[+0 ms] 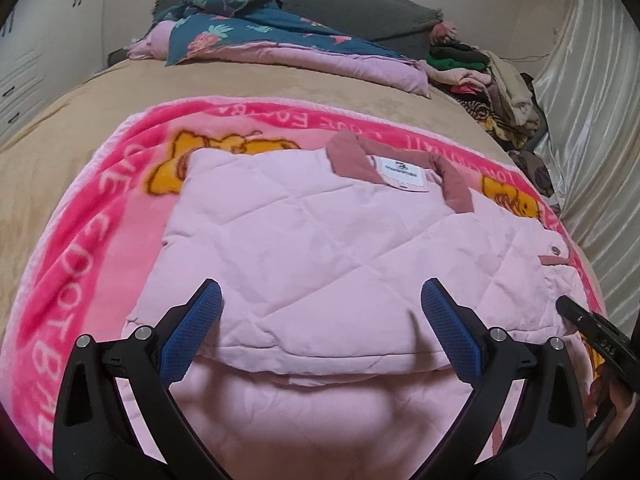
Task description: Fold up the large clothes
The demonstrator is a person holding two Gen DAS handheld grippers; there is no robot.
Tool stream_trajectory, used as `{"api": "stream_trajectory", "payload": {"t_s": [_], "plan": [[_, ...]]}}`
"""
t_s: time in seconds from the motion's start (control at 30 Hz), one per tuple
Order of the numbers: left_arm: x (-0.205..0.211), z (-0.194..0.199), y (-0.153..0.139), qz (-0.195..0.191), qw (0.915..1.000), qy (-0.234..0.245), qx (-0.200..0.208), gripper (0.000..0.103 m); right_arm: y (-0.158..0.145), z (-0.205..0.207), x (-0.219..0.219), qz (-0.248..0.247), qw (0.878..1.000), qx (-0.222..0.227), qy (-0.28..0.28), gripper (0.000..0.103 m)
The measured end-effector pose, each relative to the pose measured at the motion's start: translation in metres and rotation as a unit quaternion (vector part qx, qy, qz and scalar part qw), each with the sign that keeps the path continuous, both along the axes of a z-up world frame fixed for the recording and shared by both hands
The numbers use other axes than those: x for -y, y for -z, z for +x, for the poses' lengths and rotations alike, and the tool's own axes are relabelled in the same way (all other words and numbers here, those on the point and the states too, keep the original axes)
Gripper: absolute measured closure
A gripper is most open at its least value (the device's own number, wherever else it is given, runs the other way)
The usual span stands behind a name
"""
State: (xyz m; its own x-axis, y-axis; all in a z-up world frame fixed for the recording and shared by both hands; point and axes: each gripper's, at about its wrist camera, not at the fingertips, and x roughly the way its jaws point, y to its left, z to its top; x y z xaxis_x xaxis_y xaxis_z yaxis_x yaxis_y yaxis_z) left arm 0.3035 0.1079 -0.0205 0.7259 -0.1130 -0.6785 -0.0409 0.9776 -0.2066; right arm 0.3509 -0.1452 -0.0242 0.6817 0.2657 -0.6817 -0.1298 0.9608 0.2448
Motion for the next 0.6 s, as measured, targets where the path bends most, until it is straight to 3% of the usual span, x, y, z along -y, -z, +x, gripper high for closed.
{"api": "stream_trajectory", "payload": {"t_s": [0.13, 0.23, 0.33, 0.6], "plan": [[0.005, 0.001, 0.0, 0.003, 0.9999, 0.015, 0.004, 0.012, -0.003, -0.007, 0.002, -0.039, 0.999, 0.008, 0.034, 0.033], [0.005, 0.004, 0.003, -0.007, 0.9996, 0.026, -0.003, 0.025, -0.009, -0.014, 0.006, -0.054, 0.997, 0.028, 0.053, 0.028], [0.009, 0.006, 0.009, -0.002, 0.9994, 0.032, -0.01, 0.03, -0.013, -0.019, 0.005, -0.056, 0.997, 0.039, 0.048, 0.028], [0.004, 0.012, 0.032, 0.014, 0.9991, 0.021, -0.033, 0.029, -0.02, -0.021, -0.024, -0.07, 0.997, 0.045, 0.004, 0.027]]}}
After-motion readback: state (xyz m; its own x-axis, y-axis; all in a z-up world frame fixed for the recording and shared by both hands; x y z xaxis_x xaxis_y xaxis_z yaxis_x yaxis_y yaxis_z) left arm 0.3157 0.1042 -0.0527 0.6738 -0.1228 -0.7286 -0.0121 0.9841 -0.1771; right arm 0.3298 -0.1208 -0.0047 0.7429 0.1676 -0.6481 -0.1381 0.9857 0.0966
